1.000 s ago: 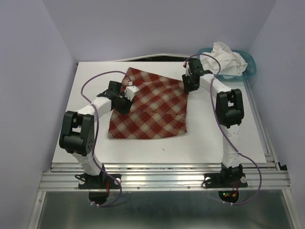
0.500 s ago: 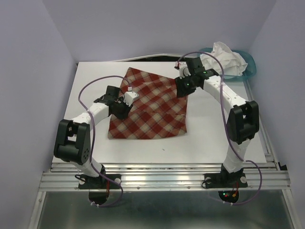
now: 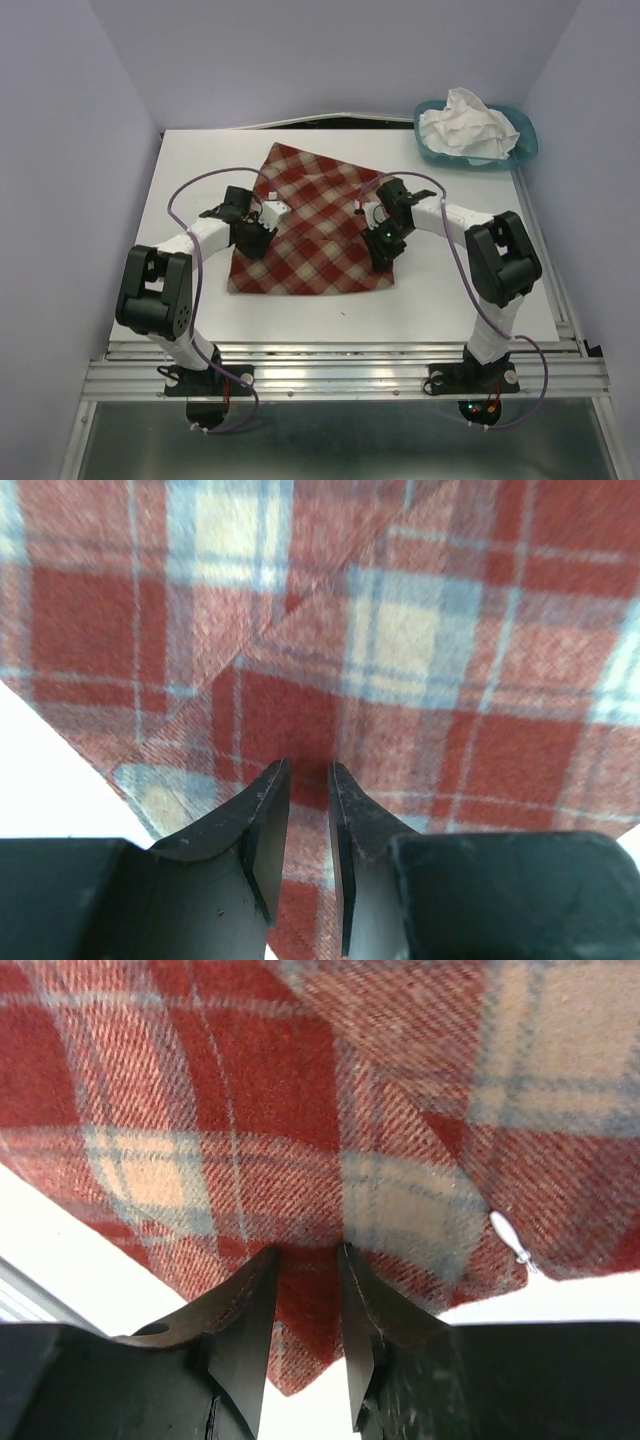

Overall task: Fold and stack the skirts
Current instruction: Flatten the skirt out

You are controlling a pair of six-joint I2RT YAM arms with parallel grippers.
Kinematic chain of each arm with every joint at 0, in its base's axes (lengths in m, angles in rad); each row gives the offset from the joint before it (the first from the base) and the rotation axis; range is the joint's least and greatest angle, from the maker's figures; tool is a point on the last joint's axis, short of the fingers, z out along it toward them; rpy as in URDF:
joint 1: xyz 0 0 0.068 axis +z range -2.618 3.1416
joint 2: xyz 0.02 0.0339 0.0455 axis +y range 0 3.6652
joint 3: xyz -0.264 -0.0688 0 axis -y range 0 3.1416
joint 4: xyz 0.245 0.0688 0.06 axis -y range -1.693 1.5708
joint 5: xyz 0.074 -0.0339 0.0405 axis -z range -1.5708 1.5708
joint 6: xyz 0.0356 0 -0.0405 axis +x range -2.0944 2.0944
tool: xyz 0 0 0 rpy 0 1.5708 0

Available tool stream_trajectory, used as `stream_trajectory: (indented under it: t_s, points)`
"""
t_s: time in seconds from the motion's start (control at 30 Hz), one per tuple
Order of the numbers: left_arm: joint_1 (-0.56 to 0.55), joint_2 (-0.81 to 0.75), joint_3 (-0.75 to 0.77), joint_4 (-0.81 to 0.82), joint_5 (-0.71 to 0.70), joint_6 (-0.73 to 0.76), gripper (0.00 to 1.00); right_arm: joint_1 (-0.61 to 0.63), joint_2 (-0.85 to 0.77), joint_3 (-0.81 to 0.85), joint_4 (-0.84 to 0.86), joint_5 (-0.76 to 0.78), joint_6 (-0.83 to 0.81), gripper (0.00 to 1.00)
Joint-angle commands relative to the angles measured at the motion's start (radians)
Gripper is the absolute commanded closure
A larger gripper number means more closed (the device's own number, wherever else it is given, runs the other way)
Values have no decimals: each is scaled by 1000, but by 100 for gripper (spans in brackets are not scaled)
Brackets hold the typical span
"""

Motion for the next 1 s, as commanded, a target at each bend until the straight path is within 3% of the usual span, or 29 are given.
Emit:
stream_trajectory:
  t_s: [0.0,0.23,0.33,0.43,0.67,0.97]
  points:
    - [-5,-18,-40,-79,4,44,67,-4,-20,-103,-9,193,-110,63]
    - [-57,-91,-171,-224,-11,195,70,-4,-102,-130,-107,222,-233,59]
    - [-81,-136,-185,-293,9,248,71,-4,-134,-58,-149,190,-250,54]
    - [-78,-191,-94,-370,59,291,71,-4,-151,88,-172,118,-214,53]
    - [-48,-159,217,-133,101,38,70,-4,-24,373,-77,124,-80,54]
    - [-38,207,537,133,72,-220,69,-4,190,507,80,192,4,61]
